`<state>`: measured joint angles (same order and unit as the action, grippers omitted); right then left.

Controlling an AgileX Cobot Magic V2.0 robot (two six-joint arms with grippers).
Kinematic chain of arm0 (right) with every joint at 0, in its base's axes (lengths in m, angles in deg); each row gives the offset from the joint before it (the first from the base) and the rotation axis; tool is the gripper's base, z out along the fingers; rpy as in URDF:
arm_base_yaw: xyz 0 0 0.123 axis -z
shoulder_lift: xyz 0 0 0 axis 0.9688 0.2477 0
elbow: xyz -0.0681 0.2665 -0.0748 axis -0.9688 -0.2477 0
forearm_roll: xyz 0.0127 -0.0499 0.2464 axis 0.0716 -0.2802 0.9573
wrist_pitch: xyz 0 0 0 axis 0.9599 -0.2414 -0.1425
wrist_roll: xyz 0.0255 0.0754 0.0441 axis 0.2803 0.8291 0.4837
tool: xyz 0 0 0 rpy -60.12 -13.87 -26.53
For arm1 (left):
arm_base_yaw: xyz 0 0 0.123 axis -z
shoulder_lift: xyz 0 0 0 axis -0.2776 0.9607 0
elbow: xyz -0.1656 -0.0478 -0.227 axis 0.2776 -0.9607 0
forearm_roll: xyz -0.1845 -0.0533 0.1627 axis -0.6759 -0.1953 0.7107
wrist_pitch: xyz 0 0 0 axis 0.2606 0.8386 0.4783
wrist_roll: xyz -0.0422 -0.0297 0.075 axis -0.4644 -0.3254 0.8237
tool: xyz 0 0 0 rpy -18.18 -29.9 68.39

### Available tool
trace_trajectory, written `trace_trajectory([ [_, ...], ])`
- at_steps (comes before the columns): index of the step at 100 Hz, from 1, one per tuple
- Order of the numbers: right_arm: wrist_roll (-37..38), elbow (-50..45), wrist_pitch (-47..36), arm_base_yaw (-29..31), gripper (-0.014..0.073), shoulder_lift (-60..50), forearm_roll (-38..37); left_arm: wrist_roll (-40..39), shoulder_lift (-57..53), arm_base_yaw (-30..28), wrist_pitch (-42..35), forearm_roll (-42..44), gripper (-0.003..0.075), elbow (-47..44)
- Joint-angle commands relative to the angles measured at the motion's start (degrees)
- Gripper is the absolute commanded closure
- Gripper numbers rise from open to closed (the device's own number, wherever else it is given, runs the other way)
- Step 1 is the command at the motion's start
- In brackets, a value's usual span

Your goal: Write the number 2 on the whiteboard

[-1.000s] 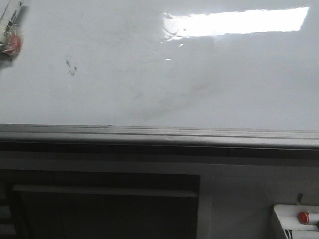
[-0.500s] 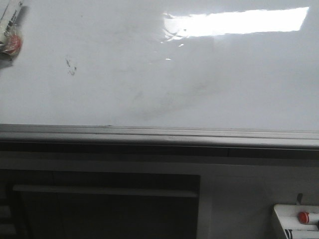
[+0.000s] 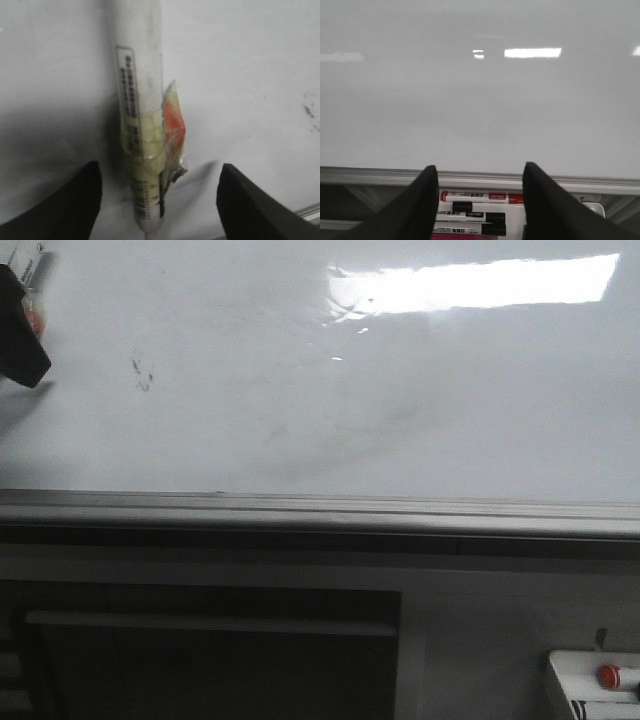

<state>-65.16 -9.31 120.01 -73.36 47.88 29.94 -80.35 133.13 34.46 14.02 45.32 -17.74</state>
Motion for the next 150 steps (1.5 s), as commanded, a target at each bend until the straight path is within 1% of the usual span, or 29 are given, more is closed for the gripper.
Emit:
trace_trajectory([
  [1, -0.5, 2.0, -3.6, 0.4, 0.0252, 1.0, -0.1, 0.2, -0.1, 0.4, -3.3, 0.3, 0.031, 2.3],
  [20, -0.5, 2.0, -3.6, 0.4, 0.0252, 1.0, -0.1, 0.2, 0.9, 0.4, -3.0, 0.3, 0.0416, 2.3],
  [46, -0.5, 2.0, -3.6, 0.4, 0.0252, 1.0, 0.0, 0.2, -1.0, 0.4, -0.8, 0.3, 0.0616, 2.3],
  [54, -0.5, 2.0, -3.6, 0.4, 0.0252, 1.0, 1.6, 0.2, -2.0, 0.4, 0.0, 0.3, 0.0661, 2.3],
  [66, -1.3, 2.0, -4.0, 0.4, 0.0252, 1.1, 4.7, 0.2, -4.2, 0.4, 1.6, 0.3, 0.0709, 2.3],
  [76, -7.0, 2.9, -2.6, 0.4, 0.0252, 2.5, 11.5, 1.2, -6.1, 0.7, 4.9, 0.3, 0.0739, 2.8],
  [84, -15.6, 4.1, -0.7, 0.4, 0.0252, 4.9, 19.9, 5.2, -6.7, 2.2, 9.7, 0.1, 0.0738, 4.6],
  [85, -15.6, 4.2, -0.5, 0.4, 0.0252, 4.9, 20.7, 5.5, -6.7, 2.4, 10.6, 0.1, 0.0738, 5.0],
  [88, -19.5, 4.9, 0.7, 0.4, 0.0252, 6.2, 24.3, 7.3, -6.7, 3.2, 12.6, -0.4, 0.0738, 6.0],
  [98, -30.0, 6.8, 5.3, 0.4, 0.0252, 10.9, 33.9, 13.2, -6.3, 7.6, 19.2, -1.8, 0.0738, 9.7],
  [109, -37.7, 10.0, 13.1, 0.2, 0.0252, 16.3, 42.4, 20.8, -5.3, 13.3, 27.6, -4.1, 0.0738, 13.6],
  [116, -43.0, 12.6, 18.8, 0.2, 0.0252, 20.0, 47.2, 25.1, -4.7, 16.8, 30.9, -5.8, 0.0738, 15.1],
  [122, -45.7, 14.8, 21.7, -0.8, 0.0252, 22.9, 49.2, 27.4, -4.1, 19.9, 32.0, -7.6, 0.0738, 15.8],
  [131, -48.0, 17.4, 23.1, -3.9, 0.0252, 26.2, 48.7, 29.7, -3.8, 23.8, 31.8, -9.5, 0.0738, 16.0],
  [141, -51.3, 19.8, 23.0, -10.0, 0.0252, 29.2, 46.8, 30.7, -3.8, 27.8, 31.5, -10.0, 0.0738, 16.0],
  [150, -54.6, 21.3, 21.9, -15.9, 0.0252, 31.7, 45.1, 30.7, -3.8, 30.2, 30.9, -10.0, 0.0738, 16.0],
])
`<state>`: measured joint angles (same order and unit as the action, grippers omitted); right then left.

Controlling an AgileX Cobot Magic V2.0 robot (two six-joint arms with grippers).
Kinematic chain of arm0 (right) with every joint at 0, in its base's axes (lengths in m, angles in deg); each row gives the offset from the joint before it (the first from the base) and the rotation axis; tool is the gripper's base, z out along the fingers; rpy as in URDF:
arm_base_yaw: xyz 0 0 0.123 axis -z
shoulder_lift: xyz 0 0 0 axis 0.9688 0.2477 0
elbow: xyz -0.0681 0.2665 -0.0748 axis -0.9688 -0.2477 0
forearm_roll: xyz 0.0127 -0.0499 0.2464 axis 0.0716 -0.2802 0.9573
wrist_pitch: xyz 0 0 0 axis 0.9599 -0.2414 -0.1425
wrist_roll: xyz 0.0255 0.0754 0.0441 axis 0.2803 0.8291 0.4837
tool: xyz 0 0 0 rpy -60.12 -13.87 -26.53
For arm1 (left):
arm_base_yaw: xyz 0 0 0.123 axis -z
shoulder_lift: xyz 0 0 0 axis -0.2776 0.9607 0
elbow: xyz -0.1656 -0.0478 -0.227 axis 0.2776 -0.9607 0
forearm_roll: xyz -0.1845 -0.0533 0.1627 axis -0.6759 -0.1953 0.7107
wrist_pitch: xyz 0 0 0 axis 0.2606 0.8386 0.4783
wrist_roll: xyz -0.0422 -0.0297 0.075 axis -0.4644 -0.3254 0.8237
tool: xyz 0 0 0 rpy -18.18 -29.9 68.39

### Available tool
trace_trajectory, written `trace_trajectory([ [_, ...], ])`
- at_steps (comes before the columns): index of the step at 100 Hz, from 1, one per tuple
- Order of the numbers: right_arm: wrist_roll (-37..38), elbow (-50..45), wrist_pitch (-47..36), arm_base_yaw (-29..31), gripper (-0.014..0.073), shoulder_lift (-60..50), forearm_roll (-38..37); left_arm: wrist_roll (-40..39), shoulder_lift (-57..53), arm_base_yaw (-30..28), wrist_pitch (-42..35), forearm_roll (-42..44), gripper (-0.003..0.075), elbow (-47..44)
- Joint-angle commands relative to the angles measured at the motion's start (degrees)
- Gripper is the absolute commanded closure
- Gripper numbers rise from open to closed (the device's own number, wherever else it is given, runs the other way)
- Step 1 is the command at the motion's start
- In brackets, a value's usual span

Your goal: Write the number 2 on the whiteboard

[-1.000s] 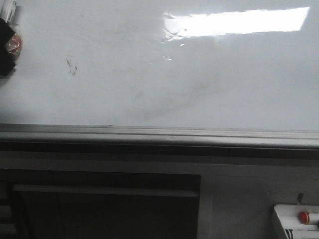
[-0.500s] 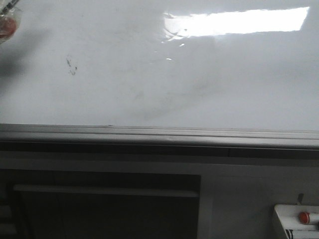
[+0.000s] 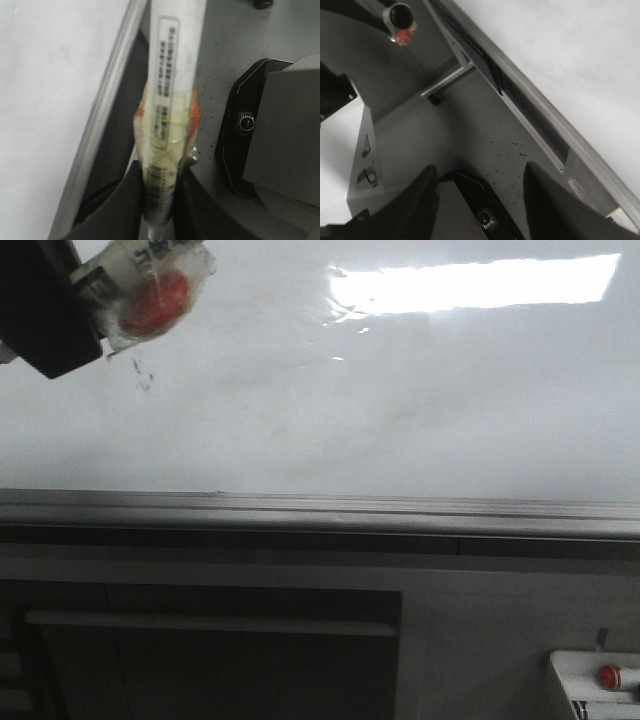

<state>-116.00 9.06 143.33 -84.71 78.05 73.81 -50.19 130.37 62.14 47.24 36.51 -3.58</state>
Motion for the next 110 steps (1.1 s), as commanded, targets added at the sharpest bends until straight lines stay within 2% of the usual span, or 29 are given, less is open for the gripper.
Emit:
trace_trajectory([
  [1, -4.1, 3.1, -1.7, -5.0, 0.0252, 1.7, 0.9, 0.5, -1.0, 2.7, -2.4, -1.2, 0.0738, 1.9],
  [26, -5.2, 8.8, -9.7, -22.3, 0.0252, 9.0, -8.5, 0.6, -1.0, 4.7, -2.9, -1.3, 0.0738, 1.9],
  [40, -5.2, 12.1, -14.2, -28.6, 0.0252, 13.2, -12.8, 1.5, -1.0, 4.7, -3.5, -1.3, 0.0738, 1.9],
  [68, -5.8, 16.2, -18.0, -32.6, 0.0253, 18.2, -13.3, 2.9, -1.0, 4.7, -3.6, -1.3, 0.0738, 1.9],
  [92, -6.2, 16.3, -18.2, -33.2, 0.0255, 18.3, -12.8, 2.9, -1.0, 4.7, -4.7, -1.3, 0.0738, 1.9],
  [99, -6.2, 16.3, -17.8, -33.2, 0.0291, 18.3, -12.8, 2.9, -1.0, 4.7, -4.8, -1.3, 0.0738, 1.9],
  [110, -6.2, 16.3, -17.6, -33.2, 0.0396, 18.3, -12.4, 2.9, -1.0, 4.7, -4.8, -1.1, 0.0738, 1.9],
])
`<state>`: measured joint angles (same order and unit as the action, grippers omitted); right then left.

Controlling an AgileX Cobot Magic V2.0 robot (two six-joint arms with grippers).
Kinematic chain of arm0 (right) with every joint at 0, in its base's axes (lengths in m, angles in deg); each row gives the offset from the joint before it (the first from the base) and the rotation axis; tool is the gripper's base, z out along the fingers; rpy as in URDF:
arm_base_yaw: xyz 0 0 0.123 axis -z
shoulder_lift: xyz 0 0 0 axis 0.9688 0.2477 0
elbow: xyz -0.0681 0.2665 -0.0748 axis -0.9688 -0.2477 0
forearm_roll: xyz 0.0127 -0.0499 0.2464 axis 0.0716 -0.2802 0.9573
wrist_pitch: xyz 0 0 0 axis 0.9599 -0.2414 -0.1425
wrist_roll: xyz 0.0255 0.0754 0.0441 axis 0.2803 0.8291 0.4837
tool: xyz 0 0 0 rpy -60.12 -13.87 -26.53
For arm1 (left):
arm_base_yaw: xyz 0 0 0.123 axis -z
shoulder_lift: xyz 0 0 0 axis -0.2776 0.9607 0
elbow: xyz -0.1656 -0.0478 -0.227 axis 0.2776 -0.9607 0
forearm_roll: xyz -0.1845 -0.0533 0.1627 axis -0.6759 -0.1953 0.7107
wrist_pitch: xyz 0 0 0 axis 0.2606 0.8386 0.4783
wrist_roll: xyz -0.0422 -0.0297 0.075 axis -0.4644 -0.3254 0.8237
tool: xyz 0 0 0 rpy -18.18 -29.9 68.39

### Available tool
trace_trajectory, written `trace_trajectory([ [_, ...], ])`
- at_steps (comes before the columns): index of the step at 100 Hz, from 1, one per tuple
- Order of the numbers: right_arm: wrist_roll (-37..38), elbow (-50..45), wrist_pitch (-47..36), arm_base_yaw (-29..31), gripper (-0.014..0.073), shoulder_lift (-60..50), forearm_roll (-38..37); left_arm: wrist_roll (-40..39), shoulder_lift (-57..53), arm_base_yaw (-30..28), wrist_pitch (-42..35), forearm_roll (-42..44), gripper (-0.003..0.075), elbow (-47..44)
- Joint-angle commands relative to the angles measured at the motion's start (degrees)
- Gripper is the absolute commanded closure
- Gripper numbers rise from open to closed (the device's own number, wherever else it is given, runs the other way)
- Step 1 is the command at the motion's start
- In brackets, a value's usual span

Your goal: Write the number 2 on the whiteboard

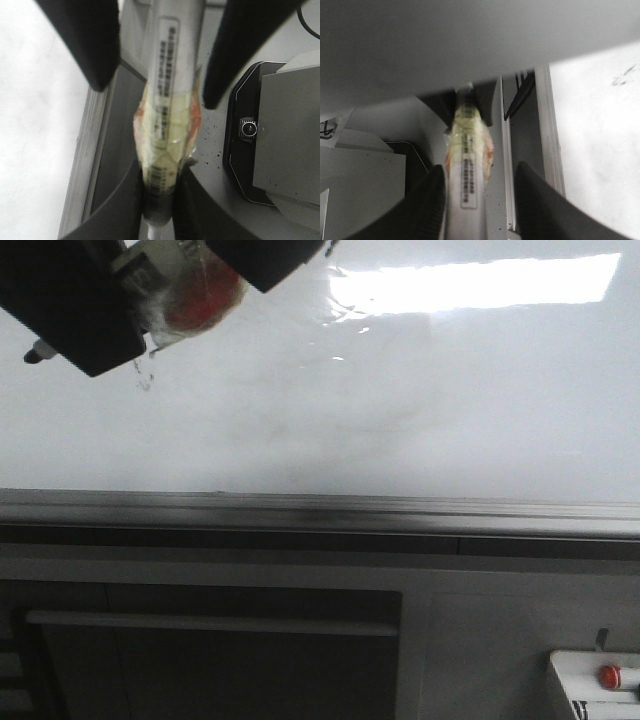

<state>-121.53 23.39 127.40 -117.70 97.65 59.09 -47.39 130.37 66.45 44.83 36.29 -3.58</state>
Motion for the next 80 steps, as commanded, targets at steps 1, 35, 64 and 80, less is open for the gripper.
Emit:
trace_trajectory([
  [1, -0.7, 2.0, -1.7, -0.2, 0.0403, -1.3, 2.3, 0.1, -1.0, 0.4, -2.4, -0.9, 0.0738, 1.9],
  [35, -0.7, 2.0, -1.6, -0.2, 0.0556, -1.3, 2.7, 0.0, -1.0, 0.4, -3.0, -0.8, 0.0737, 1.9],
  [64, -0.5, 2.0, -1.7, -0.2, 0.0556, -2.4, 2.1, -2.0, -1.1, -0.7, -4.7, -0.6, 0.0337, 1.9],
  [80, 1.9, 2.0, -1.3, 2.1, 0.0556, -5.1, 1.5, -4.8, -3.7, -5.1, -6.8, -1.0, 0.0288, 1.5],
])
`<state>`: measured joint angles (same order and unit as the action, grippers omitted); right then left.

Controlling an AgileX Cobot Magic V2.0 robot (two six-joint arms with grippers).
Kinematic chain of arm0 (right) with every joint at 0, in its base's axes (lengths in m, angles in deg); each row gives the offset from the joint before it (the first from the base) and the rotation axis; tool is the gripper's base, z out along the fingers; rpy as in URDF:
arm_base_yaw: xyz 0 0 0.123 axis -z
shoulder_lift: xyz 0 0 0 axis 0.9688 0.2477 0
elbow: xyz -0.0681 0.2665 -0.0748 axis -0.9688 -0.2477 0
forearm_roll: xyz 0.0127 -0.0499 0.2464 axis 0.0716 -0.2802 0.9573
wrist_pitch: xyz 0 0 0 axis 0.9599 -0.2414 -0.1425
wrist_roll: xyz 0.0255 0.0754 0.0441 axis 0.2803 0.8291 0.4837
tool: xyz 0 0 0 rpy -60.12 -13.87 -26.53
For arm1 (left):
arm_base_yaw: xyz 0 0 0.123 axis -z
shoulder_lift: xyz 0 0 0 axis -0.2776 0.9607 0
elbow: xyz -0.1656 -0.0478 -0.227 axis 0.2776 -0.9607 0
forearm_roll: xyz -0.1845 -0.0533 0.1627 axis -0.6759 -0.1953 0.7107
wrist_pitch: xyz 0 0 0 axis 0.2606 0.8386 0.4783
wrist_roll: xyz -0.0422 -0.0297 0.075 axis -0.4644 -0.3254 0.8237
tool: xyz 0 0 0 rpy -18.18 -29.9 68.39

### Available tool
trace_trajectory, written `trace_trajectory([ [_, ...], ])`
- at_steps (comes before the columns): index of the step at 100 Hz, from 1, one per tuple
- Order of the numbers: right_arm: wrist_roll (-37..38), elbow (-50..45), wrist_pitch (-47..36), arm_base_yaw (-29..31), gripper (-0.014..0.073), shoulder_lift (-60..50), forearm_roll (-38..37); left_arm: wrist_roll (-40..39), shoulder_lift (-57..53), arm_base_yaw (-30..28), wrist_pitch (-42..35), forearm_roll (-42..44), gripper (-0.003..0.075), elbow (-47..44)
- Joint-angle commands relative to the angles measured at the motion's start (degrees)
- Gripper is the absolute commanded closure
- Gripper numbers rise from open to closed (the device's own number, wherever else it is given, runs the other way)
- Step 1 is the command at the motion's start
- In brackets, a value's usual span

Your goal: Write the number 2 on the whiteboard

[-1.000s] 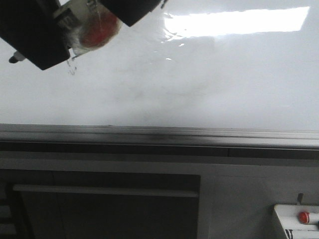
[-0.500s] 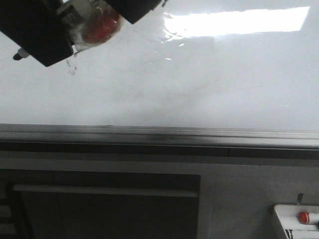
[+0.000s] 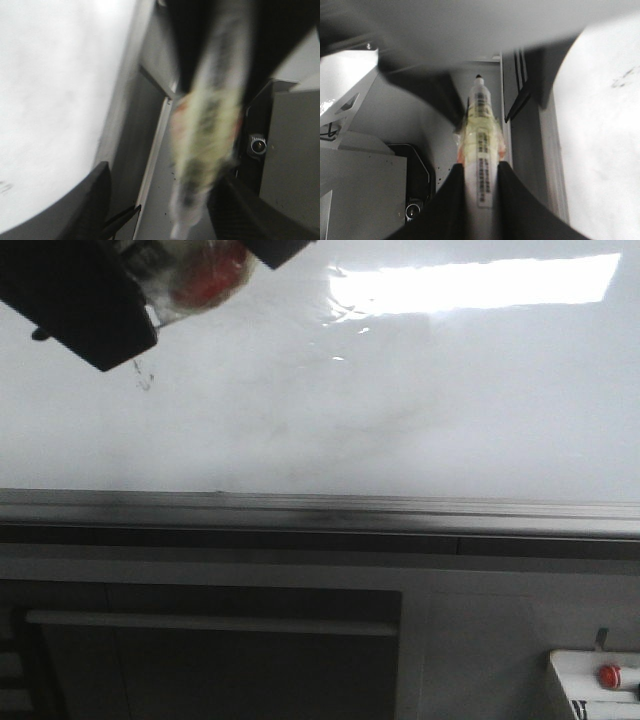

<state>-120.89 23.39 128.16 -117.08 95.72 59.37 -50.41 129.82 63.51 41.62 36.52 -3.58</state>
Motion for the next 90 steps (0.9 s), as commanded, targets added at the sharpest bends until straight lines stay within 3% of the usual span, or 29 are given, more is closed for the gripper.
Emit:
trace_trajectory([
  [1, 1.6, 1.9, -1.9, 1.7, 0.0556, -3.5, 1.3, -1.8, -3.3, -2.7, -3.8, -1.6, 0.0288, 1.5],
  [30, 13.6, -0.4, 4.3, 11.4, 0.0556, -11.3, -4.1, -3.6, -15.0, -10.8, -5.7, -5.9, 0.0288, -4.1],
  [56, 29.4, -11.7, -1.3, 21.1, 0.0556, -20.5, -4.6, -12.3, -27.5, -19.2, -12.8, -5.9, 0.0288, -15.5],
  [73, 30.5, -17.5, -4.9, 22.7, 0.0556, -22.6, -4.3, -14.5, -32.7, -22.4, -16.7, -5.9, 0.0289, -21.1],
  [90, 30.5, -17.7, -3.0, 22.7, 0.0556, -22.0, -3.2, -14.5, -33.0, -22.8, -17.1, -5.9, 0.0289, -22.5],
])
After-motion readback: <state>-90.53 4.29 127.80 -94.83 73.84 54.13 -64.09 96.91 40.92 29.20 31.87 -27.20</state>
